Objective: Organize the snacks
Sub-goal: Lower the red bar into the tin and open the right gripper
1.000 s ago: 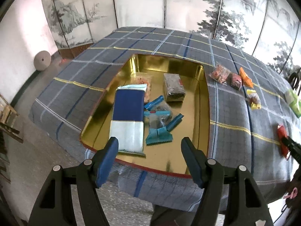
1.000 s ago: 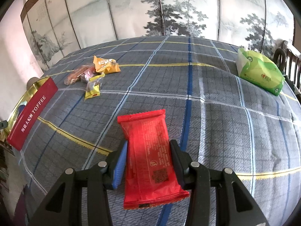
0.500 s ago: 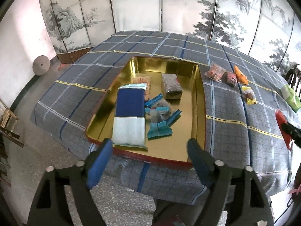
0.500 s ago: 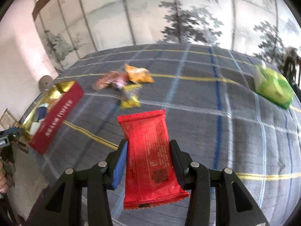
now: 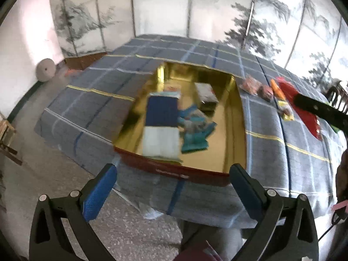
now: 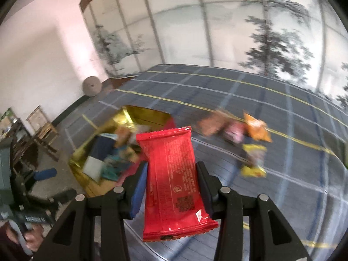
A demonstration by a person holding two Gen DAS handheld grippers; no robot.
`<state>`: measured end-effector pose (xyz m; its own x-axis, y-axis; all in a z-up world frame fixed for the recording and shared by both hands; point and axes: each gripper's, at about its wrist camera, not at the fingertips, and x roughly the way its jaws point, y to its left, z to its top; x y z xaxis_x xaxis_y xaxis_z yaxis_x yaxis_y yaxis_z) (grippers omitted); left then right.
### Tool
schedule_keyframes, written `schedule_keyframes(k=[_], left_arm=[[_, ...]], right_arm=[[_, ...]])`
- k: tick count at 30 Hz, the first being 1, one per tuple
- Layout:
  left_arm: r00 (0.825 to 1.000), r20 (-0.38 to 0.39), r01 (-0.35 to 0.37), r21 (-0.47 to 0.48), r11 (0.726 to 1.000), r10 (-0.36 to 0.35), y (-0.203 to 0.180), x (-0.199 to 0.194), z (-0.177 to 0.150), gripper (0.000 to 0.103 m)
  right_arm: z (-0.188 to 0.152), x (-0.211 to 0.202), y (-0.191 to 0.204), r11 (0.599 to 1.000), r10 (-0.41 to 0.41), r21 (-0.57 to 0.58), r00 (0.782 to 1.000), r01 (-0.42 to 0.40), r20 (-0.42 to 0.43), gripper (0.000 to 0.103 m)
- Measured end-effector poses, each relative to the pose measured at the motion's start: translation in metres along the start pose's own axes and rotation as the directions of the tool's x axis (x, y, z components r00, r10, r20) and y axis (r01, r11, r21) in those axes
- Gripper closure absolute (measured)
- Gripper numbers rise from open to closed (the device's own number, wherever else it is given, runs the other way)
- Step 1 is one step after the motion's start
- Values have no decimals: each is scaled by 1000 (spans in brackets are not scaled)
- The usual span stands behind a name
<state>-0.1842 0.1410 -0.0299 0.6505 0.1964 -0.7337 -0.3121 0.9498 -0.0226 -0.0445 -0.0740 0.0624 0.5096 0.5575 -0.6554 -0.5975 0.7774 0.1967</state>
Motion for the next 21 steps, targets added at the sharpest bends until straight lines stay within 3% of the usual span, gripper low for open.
schedule_keyframes(k=[6, 12, 17, 21], left_arm=[[999, 13, -47, 9, 999, 47, 11, -1, 0, 1], [997, 51, -57, -22, 998, 58, 24, -1, 2, 1], [995, 52, -80, -10, 997, 80, 28, 3, 0, 1], [998, 45, -39, -24, 999, 40, 35, 6, -2, 1]], right_arm=[[29, 45, 42, 996, 82, -30, 996, -83, -42, 58], [51, 100, 67, 990, 138, 29, 984, -136, -116, 58], [59, 136, 82, 990, 138, 57, 976, -130, -166, 58], [61, 156, 89, 990, 126, 79, 974, -113, -189, 58]])
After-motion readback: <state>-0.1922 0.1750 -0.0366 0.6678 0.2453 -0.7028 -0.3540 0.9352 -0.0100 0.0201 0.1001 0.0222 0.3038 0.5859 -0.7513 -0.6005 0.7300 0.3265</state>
